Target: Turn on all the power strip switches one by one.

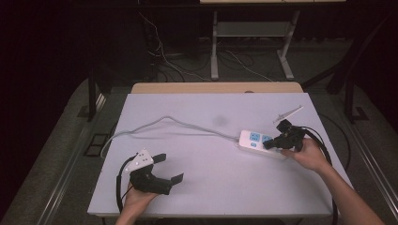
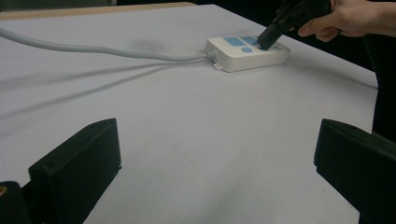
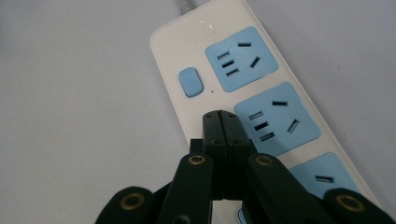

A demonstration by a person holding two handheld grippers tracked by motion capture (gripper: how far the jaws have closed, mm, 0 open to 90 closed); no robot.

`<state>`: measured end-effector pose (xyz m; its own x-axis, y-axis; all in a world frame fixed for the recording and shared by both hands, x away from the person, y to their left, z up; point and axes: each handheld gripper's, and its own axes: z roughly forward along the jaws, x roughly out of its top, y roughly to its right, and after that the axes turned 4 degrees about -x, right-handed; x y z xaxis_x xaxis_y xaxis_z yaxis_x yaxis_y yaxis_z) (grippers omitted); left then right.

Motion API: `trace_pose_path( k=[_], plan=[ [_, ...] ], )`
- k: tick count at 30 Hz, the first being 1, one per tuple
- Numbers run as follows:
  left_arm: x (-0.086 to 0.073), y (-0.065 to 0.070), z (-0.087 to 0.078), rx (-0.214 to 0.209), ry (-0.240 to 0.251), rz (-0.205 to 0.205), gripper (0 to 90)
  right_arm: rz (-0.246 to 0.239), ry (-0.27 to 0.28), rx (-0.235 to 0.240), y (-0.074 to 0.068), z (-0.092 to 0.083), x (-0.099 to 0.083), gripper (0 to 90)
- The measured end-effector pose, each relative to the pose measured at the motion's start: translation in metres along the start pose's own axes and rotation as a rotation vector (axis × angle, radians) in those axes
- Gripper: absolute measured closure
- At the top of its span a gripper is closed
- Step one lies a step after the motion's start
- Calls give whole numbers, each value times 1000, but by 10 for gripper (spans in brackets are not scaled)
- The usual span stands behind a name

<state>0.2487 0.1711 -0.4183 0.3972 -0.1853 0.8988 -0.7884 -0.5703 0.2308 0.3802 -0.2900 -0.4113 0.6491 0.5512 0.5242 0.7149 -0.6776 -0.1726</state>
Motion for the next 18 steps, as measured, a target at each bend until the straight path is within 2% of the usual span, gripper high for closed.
trace_pose_path(
  k=[9,18],
  plan=[
    [0,-1,0,0,-1,-2,0,16,1,12,3,-5,-1,900],
    [0,-1,-1,0,2,-1,0,-3,21,10,-2,-17,11,900]
  ],
)
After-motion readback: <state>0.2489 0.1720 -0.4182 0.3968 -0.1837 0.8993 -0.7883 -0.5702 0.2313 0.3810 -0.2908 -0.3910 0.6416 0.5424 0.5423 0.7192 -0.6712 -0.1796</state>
